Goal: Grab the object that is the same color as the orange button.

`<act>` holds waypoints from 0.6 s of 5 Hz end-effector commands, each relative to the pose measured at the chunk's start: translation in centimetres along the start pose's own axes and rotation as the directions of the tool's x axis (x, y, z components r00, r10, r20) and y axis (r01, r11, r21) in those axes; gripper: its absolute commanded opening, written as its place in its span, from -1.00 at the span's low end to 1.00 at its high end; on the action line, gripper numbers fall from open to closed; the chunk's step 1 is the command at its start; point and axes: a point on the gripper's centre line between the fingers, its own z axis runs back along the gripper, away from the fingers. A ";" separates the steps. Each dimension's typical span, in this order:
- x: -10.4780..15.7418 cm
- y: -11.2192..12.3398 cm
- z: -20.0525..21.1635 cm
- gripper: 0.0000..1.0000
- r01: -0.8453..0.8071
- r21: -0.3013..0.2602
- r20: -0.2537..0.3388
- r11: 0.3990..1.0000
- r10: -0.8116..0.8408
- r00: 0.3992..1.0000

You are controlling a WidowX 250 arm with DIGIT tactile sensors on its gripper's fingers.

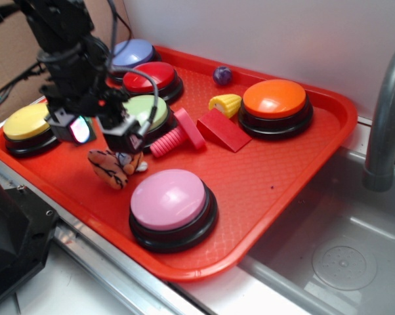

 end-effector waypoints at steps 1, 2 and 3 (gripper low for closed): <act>0.0 0.2 -2.0 1.00 -0.058 0.003 0.015 0.998 0.058 0.998; 0.0 0.5 -2.6 0.78 -0.092 0.001 0.009 0.996 0.092 0.996; -0.1 0.6 -2.6 -1.00 -0.132 0.000 0.021 0.991 0.132 0.991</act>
